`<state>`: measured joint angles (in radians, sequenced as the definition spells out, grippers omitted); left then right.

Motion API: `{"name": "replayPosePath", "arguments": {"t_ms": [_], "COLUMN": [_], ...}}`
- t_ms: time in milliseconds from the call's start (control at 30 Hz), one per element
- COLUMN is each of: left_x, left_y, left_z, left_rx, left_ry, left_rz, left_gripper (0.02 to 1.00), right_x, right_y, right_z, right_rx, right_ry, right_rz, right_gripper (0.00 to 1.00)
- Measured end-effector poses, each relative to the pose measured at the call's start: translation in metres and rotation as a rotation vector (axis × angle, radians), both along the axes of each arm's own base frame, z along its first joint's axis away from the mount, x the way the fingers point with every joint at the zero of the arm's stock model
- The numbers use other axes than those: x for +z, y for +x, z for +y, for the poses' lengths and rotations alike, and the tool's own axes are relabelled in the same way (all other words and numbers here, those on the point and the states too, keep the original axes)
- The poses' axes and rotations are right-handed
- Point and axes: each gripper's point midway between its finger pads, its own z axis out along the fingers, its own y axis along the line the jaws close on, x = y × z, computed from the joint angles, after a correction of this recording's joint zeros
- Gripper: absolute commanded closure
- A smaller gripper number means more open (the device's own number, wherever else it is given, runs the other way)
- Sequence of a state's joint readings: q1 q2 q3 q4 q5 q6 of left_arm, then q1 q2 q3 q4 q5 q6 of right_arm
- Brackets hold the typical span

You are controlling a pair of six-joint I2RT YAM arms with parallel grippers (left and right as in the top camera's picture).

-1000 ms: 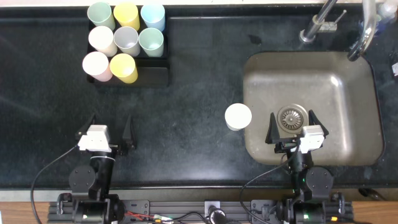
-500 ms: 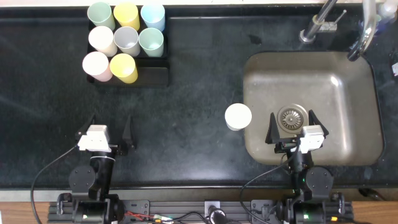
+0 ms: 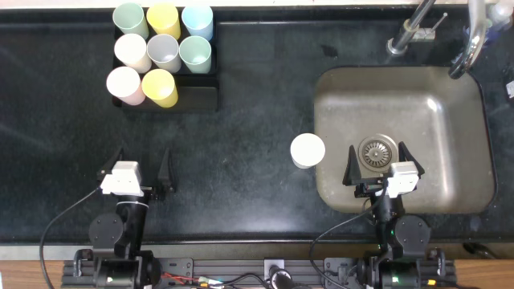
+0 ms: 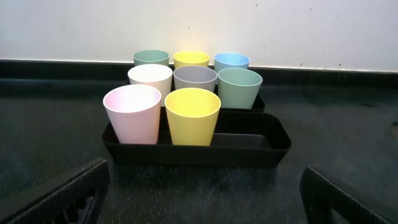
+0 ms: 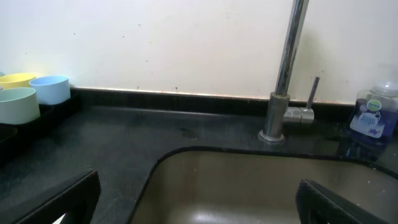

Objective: Store Cups

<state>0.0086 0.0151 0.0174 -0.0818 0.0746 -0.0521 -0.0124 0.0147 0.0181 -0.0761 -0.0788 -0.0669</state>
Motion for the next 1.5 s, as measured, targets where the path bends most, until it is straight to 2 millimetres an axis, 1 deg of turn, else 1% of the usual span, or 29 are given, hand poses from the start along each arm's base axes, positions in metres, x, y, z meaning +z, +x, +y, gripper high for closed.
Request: {"name": "replayPosePath", "arguments": {"t_ms": [1267,1333,1500], "left_x": [0.0000,0.0000,0.0000], "left_y": [0.0000,0.0000,0.0000], "left_z": [0.0000,0.0000,0.0000], "left_rx": [0.000,0.000,0.000], "left_ry": [0.000,0.000,0.000], "left_rz": [0.000,0.000,0.000], "left_gripper": [0.018,0.018,0.020], "right_x": [0.0001,-0.0001,0.0000], "right_y": [0.0000,0.0000,-0.0001], "right_z": [-0.0001,-0.0001,0.0008], "right_rx": [0.000,-0.001,0.003], "right_ry": [0.001,0.022,0.158], "right_rz": [0.000,0.002,0.015], "right_gripper": [0.007,0.007,0.003]}}
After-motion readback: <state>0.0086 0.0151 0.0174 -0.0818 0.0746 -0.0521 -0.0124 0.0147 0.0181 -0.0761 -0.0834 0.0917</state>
